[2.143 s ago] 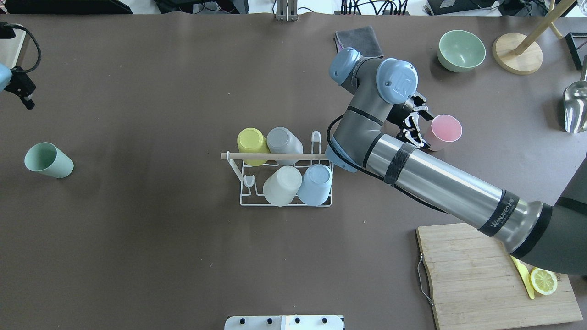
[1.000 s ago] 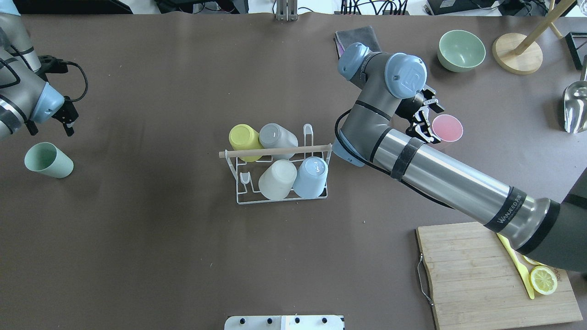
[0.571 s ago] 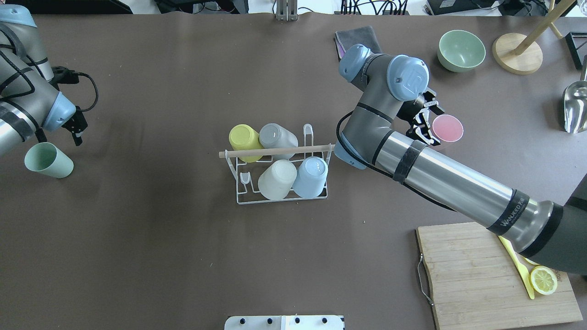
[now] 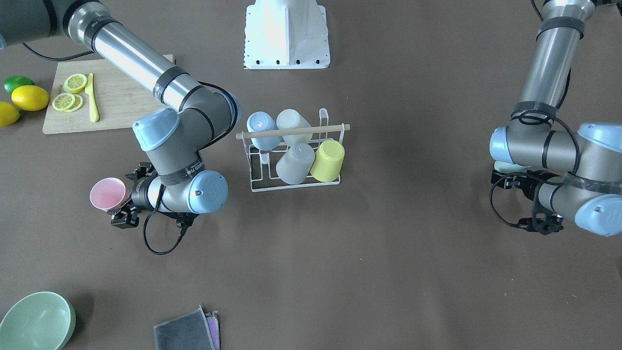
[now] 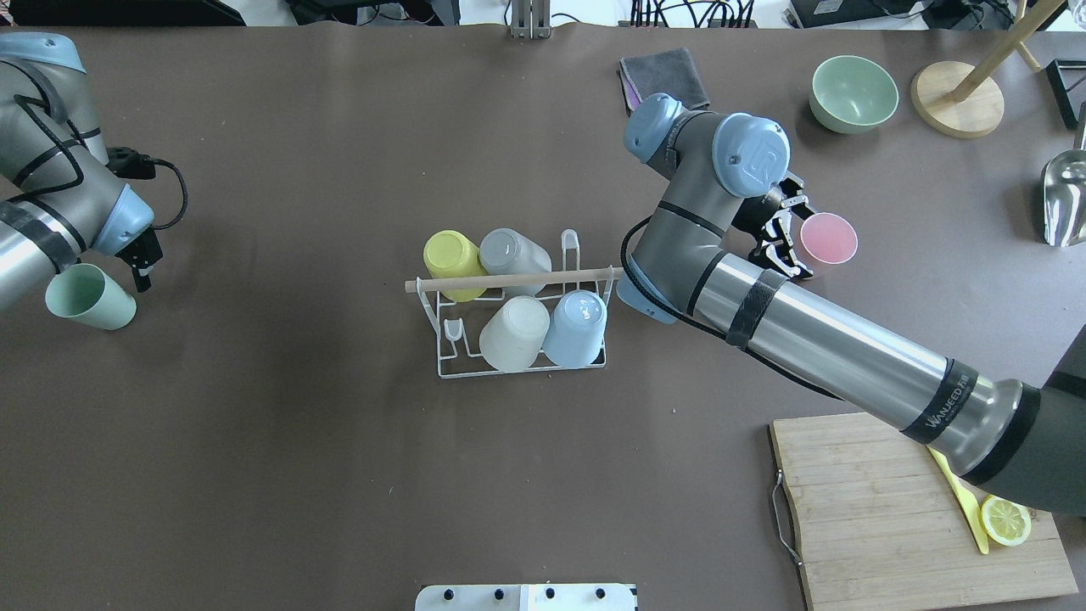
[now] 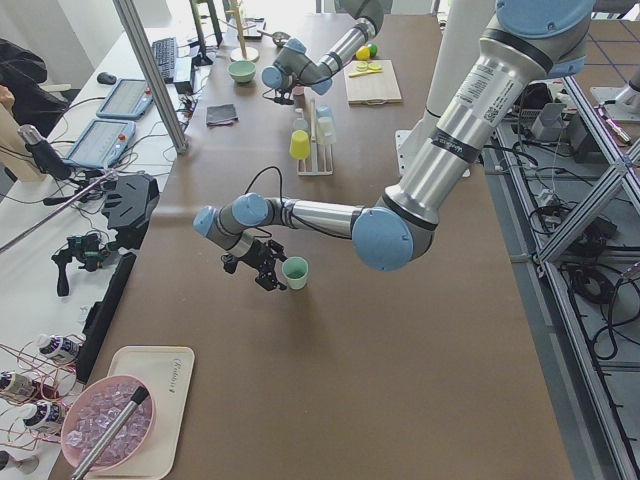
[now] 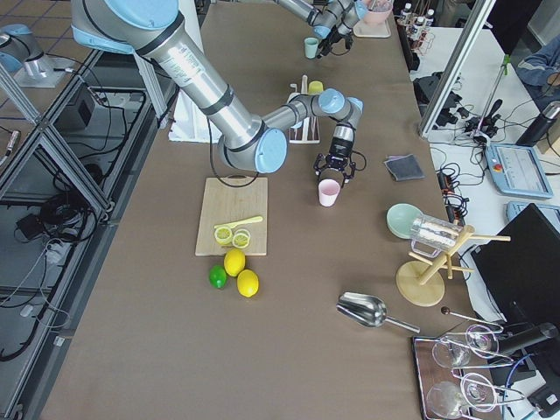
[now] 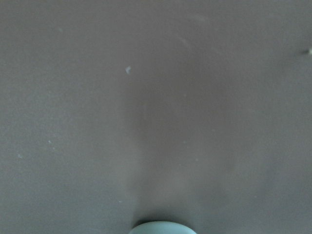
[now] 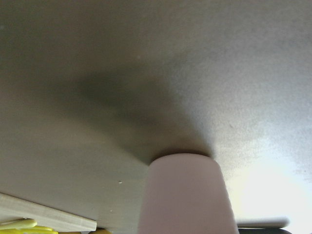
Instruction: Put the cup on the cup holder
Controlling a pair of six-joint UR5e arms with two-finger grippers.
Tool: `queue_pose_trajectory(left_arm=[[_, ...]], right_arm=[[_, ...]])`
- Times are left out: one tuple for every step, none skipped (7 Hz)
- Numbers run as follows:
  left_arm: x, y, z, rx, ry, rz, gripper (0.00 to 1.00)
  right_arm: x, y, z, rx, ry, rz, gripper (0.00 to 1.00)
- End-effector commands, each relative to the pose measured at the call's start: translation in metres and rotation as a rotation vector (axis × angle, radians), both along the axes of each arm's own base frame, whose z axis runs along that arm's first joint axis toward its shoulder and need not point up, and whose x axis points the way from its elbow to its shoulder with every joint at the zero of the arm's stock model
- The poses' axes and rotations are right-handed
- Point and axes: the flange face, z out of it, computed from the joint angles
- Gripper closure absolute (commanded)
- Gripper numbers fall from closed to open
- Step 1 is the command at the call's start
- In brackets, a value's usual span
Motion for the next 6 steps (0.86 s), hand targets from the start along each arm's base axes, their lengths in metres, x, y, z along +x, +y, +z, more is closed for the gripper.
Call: queue_pose_trajectory(left_arm=[[-0.003,0.004,0.004,-0.01,0.012,0.033,0.02],[-0.003,0.005,0.005,-0.015,0.015,0.041,0.02],[-0.003,0.006,0.008,-0.025,0.01,0.043,0.02],[0.004,0.007,0.012,-0.033,0.008,0.056,0.02],[0.008,0.007,0.014,-0.037,0.009,0.063,0.02],[0.013,0.007,0.014,-0.04,0.008,0.071,0.02]], right_arm=[[0.0,0.0,0.002,0.002,-0.002,0.001,0.02],[0.0,0.0,0.004,0.003,-0.003,0.001,0.02],[0.001,0.001,0.006,0.0,0.0,0.001,0.02],[0.002,0.002,0.011,-0.003,0.004,0.0,0.02],[0.006,0.005,0.013,0.001,-0.001,0.0,0.02],[0.013,0.011,0.021,0.003,-0.003,0.0,0.02]])
